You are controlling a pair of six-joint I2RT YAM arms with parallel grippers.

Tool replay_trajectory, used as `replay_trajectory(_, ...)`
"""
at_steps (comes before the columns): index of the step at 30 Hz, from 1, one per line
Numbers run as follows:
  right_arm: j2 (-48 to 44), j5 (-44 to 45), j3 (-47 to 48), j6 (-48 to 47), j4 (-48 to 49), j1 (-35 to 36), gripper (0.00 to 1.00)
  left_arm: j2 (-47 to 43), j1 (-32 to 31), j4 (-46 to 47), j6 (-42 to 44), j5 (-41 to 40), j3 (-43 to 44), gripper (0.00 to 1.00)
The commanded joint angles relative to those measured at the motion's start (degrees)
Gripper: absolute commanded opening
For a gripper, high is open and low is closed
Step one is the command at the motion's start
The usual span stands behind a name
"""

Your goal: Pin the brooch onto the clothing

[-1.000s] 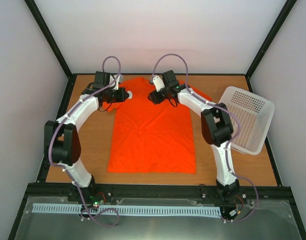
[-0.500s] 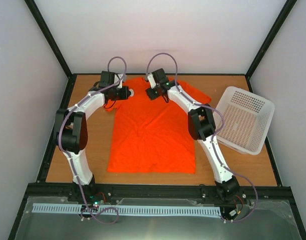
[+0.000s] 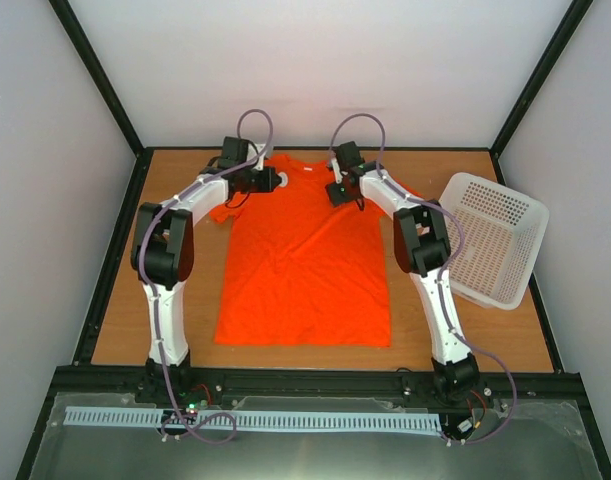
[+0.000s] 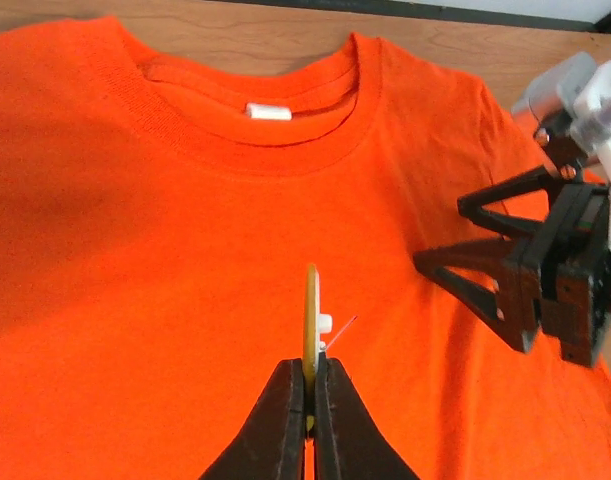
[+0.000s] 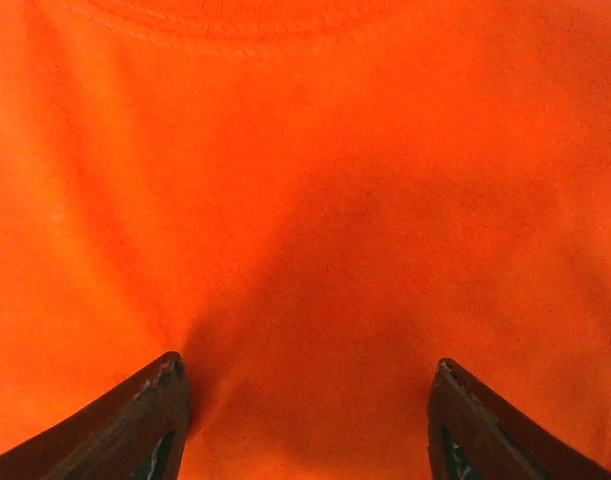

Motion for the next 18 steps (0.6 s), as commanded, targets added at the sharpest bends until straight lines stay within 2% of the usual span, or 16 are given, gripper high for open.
replay_trajectory(1,-7.3,1.2,-10.7,0.1,0.9,-0.4,0.65,3.1,-2.8,1.7,0.4,0.5,6.5,0.01)
replay_trajectory(5,-7.2,0.7,-13.9,-1.2,2.4,-0.6,0.66,5.3,-4.1,1.9,0.6,-0.4,9.8,0.01)
replay_trajectory(9,-5.8,-2.4,-14.3,-1.1,2.2,-0.7,0.59,6.8,-4.4,1.4,-0.2,0.1,11.7,0.01)
replay_trajectory(13,-5.0,-6.5,-11.6,-2.5,3.8,-1.1,0.43,7.3,-4.4,1.8,-0.3,0.8,11.9,0.01)
replay_trajectory(18,0.6,-14.3,1.8,-0.9,-0.6,-2.6,0.16,7.7,-4.4,1.4,-0.3,1.6,11.8,0.01)
